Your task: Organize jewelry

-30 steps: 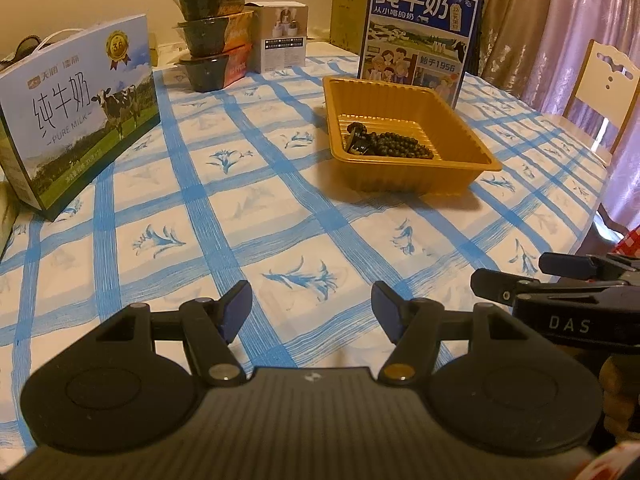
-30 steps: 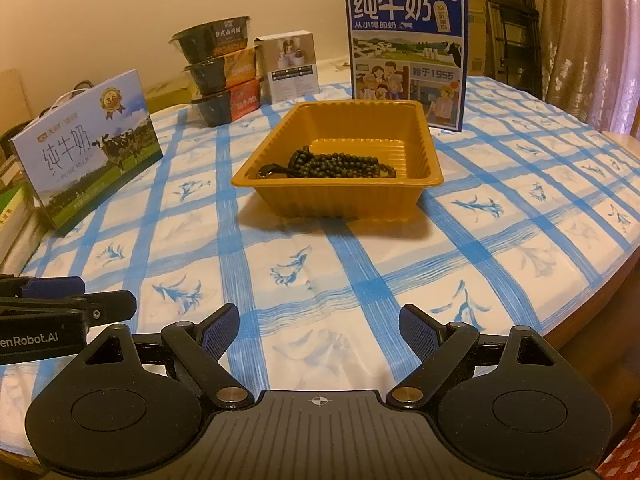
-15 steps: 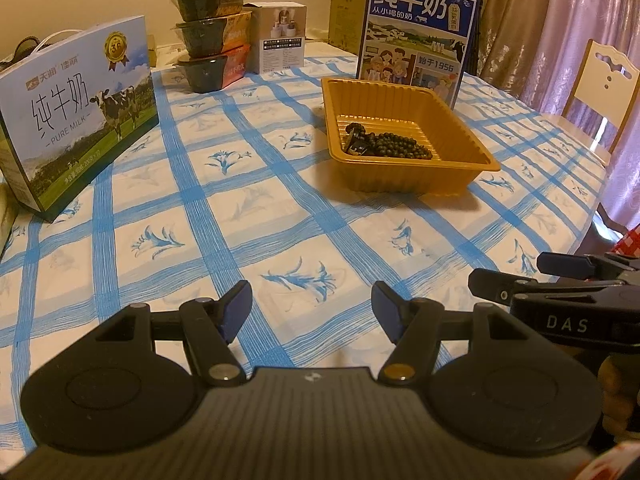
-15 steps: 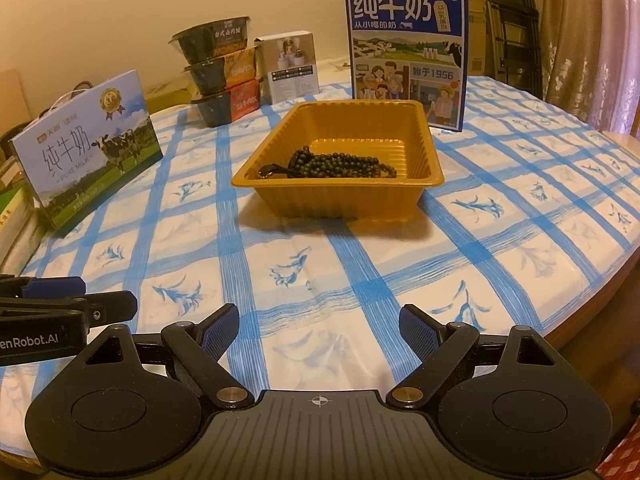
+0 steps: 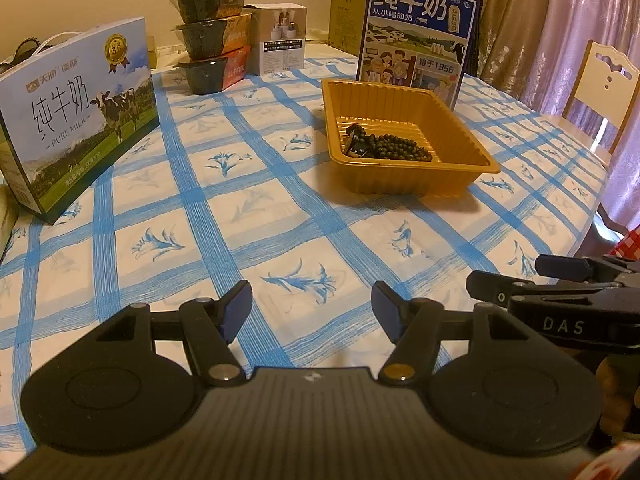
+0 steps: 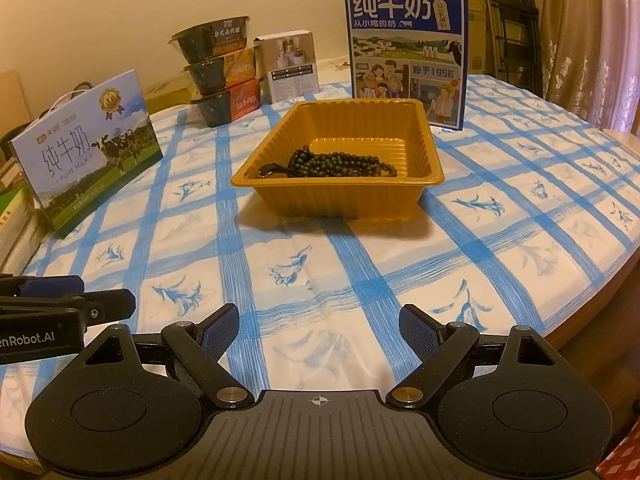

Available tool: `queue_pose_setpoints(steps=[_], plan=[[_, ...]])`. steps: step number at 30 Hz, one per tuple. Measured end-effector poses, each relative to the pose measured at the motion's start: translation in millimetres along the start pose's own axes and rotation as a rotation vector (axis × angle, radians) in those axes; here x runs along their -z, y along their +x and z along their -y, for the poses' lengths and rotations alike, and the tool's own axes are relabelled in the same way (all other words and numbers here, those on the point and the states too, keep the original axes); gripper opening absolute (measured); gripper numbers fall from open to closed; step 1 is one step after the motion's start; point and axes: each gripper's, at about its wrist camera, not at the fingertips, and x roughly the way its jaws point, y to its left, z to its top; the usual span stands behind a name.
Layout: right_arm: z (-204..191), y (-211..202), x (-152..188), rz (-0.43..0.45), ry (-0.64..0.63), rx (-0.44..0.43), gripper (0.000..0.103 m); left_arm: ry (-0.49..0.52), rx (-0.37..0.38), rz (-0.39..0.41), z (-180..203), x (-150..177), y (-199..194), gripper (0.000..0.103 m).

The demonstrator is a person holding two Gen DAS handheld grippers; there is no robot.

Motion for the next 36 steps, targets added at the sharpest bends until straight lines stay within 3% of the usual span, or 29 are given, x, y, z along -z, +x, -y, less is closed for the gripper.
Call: queue_pose_setpoints(steps=[36], plan=[[-1.4, 2.5, -0.2, -0.001, -0.001, -0.002, 0.087, 0.001, 0.004, 0.002, -0.7, -2.3, -0.2, 0.064]])
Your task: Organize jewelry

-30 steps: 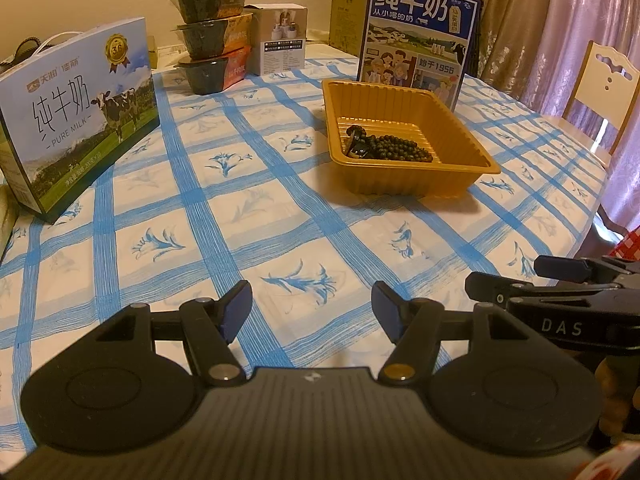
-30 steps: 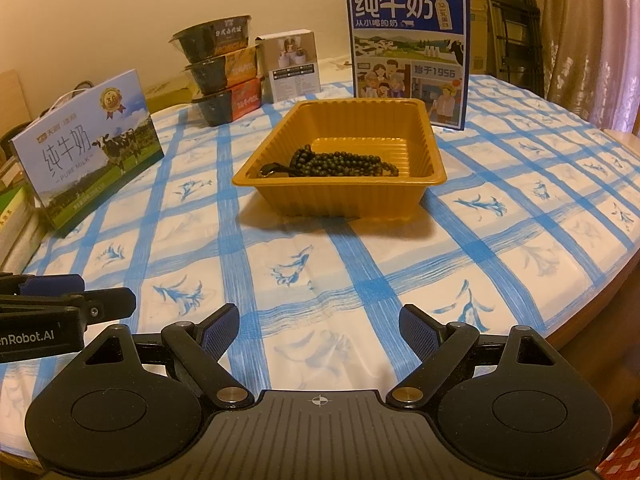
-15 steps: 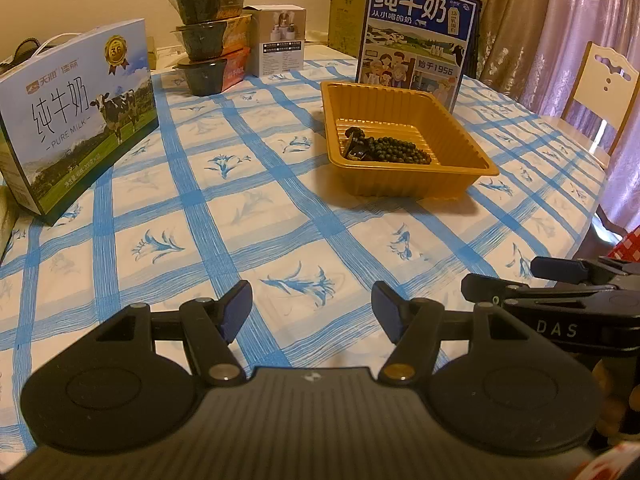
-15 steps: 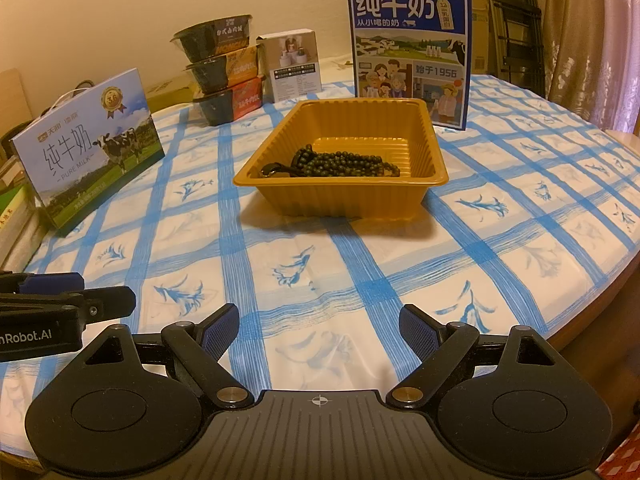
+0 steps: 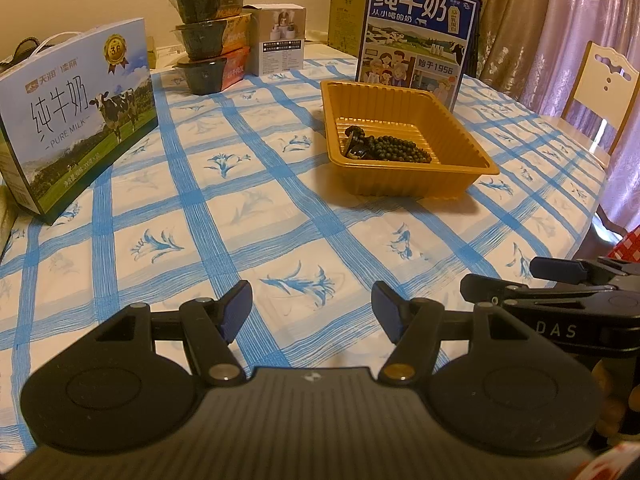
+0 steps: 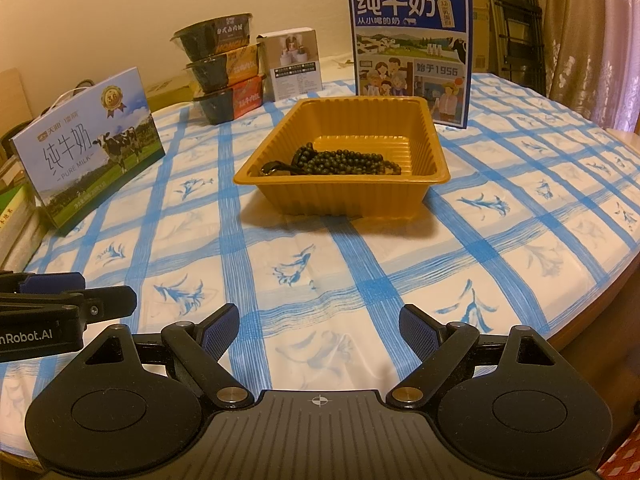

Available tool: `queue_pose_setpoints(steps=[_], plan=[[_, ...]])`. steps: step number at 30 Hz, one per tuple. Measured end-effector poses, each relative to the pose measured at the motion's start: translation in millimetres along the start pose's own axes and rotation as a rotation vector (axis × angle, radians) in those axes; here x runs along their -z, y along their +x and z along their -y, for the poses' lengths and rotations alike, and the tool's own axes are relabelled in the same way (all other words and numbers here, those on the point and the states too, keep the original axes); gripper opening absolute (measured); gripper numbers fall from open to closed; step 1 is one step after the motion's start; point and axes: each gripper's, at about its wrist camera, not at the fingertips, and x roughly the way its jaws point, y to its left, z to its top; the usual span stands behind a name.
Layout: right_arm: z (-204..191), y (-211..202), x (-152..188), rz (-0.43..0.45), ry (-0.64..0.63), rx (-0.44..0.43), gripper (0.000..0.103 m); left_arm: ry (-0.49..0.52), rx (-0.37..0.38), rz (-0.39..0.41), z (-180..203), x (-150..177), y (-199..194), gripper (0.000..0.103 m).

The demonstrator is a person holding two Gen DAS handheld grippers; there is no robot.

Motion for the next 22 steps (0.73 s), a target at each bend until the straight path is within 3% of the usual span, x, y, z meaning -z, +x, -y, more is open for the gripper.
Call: queue_pose_setpoints(steps=[22], plan=[[0.0, 0.7, -0.2, -0.002, 0.0, 0.0, 0.087, -0.004, -0.018, 0.001, 0.2, 2.5, 4.3, 0.065]])
